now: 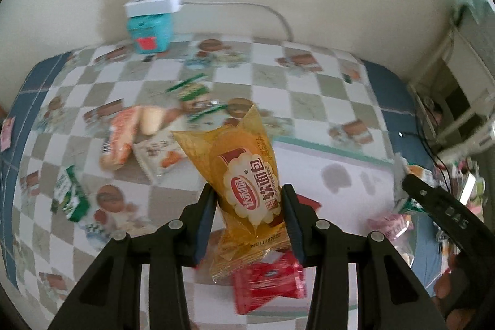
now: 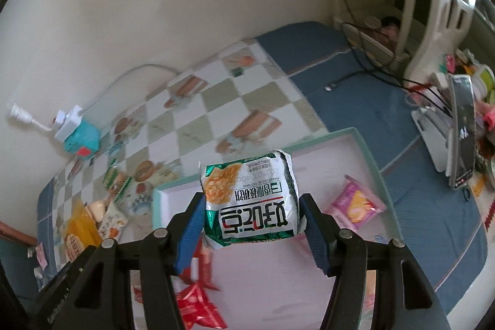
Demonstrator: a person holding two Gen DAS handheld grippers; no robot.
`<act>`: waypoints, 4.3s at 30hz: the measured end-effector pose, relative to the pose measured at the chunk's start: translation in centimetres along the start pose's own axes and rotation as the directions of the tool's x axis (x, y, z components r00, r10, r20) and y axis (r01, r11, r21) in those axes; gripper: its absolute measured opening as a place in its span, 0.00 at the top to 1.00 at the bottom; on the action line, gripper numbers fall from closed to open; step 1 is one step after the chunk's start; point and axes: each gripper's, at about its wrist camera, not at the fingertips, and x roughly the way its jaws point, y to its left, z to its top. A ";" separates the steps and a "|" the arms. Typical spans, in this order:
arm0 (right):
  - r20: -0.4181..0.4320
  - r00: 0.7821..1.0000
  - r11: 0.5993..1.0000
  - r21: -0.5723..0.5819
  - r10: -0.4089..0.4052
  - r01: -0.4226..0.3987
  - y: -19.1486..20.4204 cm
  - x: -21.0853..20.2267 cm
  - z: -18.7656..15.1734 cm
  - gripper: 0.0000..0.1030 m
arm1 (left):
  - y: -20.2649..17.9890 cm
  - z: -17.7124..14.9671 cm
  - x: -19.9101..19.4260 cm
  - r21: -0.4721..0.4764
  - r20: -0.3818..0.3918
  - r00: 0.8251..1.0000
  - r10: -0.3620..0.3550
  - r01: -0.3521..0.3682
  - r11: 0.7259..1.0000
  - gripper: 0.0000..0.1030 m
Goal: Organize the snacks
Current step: 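Lift both held packs and carry them over the white tray, then open both tools to drop the packs into the tray, then move both tools back toward the remaining snacks, then lower left tool to the green biscuit box while right tool approaches the red candy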
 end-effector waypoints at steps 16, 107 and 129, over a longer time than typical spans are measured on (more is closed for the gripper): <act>-0.111 0.993 0.998 0.045 -0.033 0.038 -2.4 4.2 -0.6 0.38 | -6.1 -0.7 4.8 0.072 -0.055 0.992 -0.111 0.115 0.991 0.57; -0.200 0.980 0.928 -0.360 0.021 -0.093 22.1 1.8 -14.2 0.00 | 29.4 -4.2 -2.5 -0.463 -0.205 0.929 0.309 -0.370 0.806 0.04; -0.234 0.972 0.923 -0.369 0.019 -0.107 21.7 4.2 -15.1 0.01 | 29.3 -4.9 1.4 -0.497 -0.293 0.933 0.208 -0.334 0.801 0.04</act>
